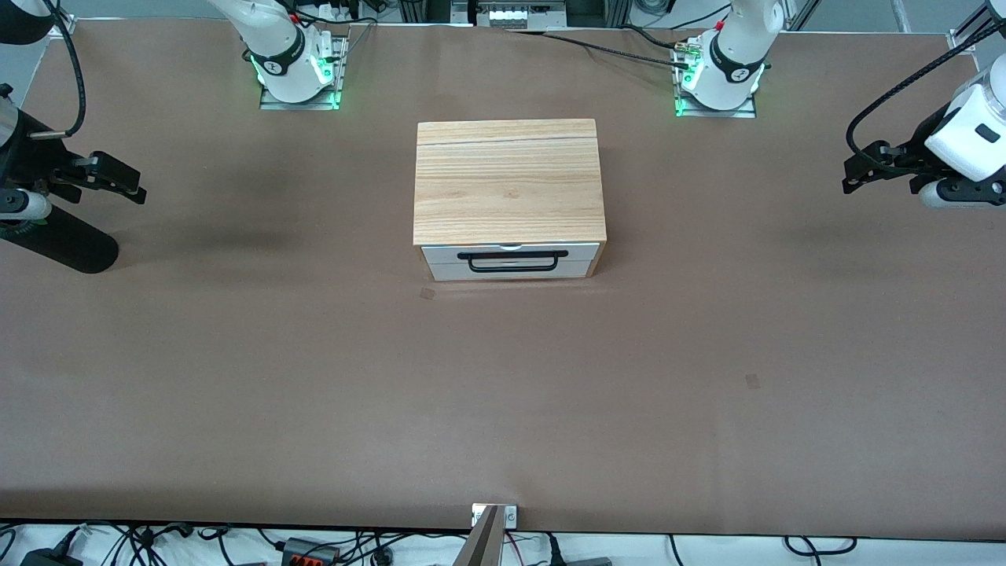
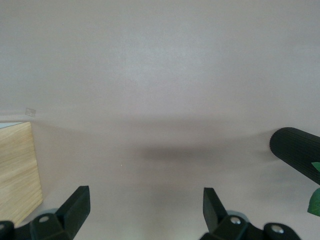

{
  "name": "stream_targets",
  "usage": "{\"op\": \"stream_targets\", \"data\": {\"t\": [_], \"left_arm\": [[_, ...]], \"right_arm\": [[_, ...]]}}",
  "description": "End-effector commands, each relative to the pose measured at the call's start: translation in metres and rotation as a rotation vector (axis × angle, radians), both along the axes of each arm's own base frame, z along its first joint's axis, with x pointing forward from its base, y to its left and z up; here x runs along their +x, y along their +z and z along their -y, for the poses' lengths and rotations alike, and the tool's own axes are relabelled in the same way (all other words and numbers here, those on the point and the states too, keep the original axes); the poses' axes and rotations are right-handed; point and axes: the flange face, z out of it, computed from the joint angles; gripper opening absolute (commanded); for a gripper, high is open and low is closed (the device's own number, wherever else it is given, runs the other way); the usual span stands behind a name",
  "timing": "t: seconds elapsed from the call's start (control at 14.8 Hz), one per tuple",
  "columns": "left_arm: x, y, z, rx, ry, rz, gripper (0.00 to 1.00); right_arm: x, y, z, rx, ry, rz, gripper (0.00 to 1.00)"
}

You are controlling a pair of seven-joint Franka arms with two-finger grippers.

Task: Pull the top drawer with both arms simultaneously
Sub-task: 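Move both grippers from rest toward the drawer's black handle ends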

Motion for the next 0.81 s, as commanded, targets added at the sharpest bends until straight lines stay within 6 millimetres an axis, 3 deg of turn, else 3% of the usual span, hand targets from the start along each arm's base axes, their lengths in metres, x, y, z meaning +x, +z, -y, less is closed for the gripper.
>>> {"op": "stream_targets", "data": {"t": [0.0, 0.54, 0.74], "left_arm": [[0.000, 0.001, -0.002, 0.010, 0.012, -0.007, 1.00], [0.002, 0.002, -0.003, 0.008, 0.007, -0.010, 1.00], [0.006, -0.003, -0.003, 0.005, 0.007, -0.019, 1.00]], "right_arm": [[0.002, 0.005, 0.001, -0.004, 0.001, 0.002, 1.00], [0.003, 0.004, 0.001, -0.008, 0.006, -0.001, 1.00], [0.007, -0.006, 0.000, -0.009, -0.001, -0.024, 1.00]]}}
